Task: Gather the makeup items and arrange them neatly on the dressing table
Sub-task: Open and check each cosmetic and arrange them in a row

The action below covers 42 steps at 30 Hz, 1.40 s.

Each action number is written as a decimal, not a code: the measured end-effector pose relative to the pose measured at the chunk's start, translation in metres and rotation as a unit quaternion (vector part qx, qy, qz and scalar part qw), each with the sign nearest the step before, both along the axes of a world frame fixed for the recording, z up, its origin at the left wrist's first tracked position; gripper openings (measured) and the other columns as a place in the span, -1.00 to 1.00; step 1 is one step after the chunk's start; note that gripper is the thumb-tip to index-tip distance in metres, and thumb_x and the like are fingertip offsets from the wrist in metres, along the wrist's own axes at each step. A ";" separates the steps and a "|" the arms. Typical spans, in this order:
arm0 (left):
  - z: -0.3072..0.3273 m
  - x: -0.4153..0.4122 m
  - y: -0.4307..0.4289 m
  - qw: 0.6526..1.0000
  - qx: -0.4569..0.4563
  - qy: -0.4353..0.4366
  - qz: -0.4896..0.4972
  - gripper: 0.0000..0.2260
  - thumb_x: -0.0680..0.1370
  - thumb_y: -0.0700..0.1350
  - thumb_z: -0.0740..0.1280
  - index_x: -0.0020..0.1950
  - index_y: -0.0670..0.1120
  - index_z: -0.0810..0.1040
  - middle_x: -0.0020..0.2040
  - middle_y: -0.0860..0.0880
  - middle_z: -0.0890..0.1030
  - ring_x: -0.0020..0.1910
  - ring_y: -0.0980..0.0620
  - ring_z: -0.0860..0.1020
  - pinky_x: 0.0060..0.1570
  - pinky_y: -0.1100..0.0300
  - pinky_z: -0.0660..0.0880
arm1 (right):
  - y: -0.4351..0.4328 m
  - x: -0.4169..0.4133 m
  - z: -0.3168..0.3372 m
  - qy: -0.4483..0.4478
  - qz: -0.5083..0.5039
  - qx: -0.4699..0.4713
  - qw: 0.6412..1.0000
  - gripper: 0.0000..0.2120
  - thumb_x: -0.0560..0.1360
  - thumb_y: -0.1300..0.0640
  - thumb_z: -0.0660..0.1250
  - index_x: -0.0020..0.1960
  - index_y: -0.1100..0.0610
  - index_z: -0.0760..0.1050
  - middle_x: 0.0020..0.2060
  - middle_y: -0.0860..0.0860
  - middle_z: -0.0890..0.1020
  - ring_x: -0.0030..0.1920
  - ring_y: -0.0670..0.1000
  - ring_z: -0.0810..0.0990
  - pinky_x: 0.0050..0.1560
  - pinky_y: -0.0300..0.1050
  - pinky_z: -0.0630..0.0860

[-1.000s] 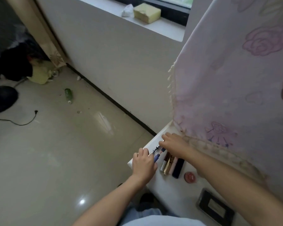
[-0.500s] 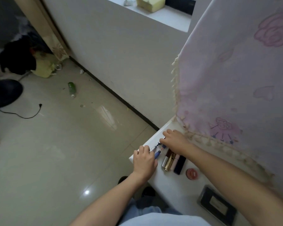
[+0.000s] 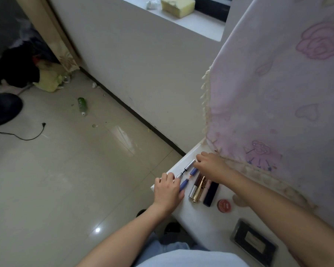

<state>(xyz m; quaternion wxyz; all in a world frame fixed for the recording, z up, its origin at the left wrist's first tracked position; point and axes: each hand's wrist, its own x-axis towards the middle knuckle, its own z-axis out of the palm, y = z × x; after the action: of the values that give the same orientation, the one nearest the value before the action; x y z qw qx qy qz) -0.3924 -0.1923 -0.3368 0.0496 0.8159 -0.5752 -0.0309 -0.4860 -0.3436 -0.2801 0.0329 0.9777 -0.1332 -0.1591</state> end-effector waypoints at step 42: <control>0.146 0.086 -0.031 0.911 -0.183 0.328 -0.171 -0.67 0.43 0.02 0.23 0.01 -0.17 0.62 -0.22 -0.13 0.62 -0.27 0.01 0.52 -0.21 0.17 0.43 | 0.046 -0.009 0.141 -0.519 -0.463 0.490 0.525 -0.86 0.54 0.15 0.21 -0.13 0.18 0.48 -0.62 0.00 0.55 -0.63 -0.15 0.42 -0.59 -0.35 0.32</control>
<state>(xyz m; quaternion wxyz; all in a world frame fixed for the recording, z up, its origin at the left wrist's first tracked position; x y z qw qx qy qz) -0.3063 -0.2237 -0.1909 0.3780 0.6257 -0.6529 -0.1984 -0.4952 -0.2977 -0.1391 -0.6051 0.5502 -0.4618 0.3435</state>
